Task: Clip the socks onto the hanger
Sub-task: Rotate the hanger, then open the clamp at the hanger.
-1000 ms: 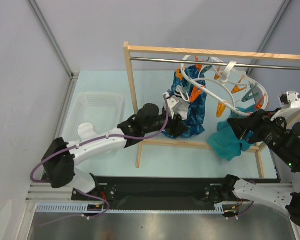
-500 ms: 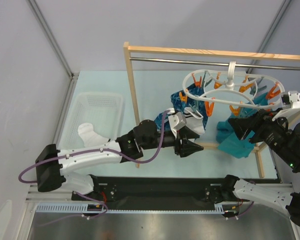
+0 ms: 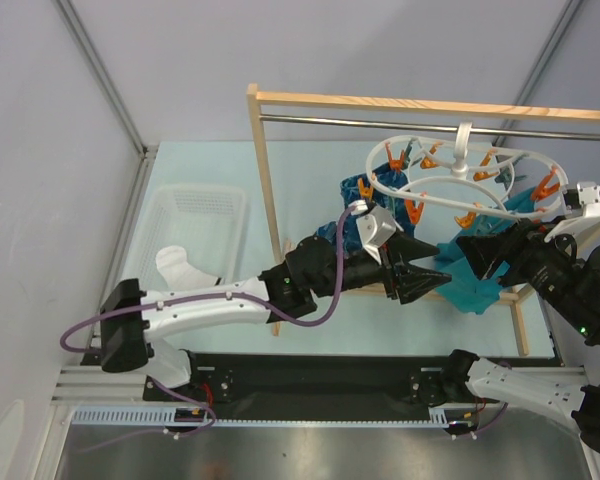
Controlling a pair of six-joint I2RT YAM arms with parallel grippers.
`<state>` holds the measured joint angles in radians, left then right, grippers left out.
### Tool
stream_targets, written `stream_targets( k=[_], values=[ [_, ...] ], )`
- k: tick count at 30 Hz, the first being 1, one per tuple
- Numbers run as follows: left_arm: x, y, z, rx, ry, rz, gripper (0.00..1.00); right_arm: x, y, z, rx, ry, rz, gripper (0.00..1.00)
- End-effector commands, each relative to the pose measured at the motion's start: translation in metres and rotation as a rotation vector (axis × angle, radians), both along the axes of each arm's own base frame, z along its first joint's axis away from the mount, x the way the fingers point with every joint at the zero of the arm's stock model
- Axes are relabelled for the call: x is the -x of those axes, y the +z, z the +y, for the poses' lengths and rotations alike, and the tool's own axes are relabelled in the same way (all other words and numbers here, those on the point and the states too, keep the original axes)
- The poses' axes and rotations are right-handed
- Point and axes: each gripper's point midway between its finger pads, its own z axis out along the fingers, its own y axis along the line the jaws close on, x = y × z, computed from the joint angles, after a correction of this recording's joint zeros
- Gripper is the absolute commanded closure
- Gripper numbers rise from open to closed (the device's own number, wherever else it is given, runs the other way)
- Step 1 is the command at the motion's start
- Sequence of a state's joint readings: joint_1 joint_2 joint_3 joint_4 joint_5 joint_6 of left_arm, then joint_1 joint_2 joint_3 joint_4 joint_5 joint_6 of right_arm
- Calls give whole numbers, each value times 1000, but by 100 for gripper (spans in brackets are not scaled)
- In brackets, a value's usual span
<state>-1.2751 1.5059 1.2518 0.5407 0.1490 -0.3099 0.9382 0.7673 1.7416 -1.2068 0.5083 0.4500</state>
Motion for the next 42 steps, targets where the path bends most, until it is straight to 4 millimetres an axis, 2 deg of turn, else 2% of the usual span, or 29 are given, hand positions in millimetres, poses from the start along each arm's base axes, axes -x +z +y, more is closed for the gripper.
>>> stream_targets(
  k=[1, 5, 9, 15, 24, 28, 42],
  values=[
    [-19, 22, -6, 95, 126, -50, 35, 2, 11, -8, -22, -15, -33, 36],
    [-33, 19, -13, 142, 234, -135, 35, 4, 13, -10, -30, -11, -43, 36],
    [-49, 19, -24, 128, 325, -223, 41, 6, 15, -13, -34, -9, -52, 36],
    [-62, 14, -40, 93, 384, -322, 44, 10, 18, -18, -51, -7, -68, 36],
    [-69, 27, -43, 149, 443, -382, 50, 11, 17, -12, -54, 17, -61, 36],
    [-67, 29, -49, 157, 425, -395, 53, 10, 18, -12, -55, 16, -64, 36],
    [-59, 38, -52, 207, 383, -392, 63, 13, 19, -13, -66, 24, -67, 36]
  ],
)
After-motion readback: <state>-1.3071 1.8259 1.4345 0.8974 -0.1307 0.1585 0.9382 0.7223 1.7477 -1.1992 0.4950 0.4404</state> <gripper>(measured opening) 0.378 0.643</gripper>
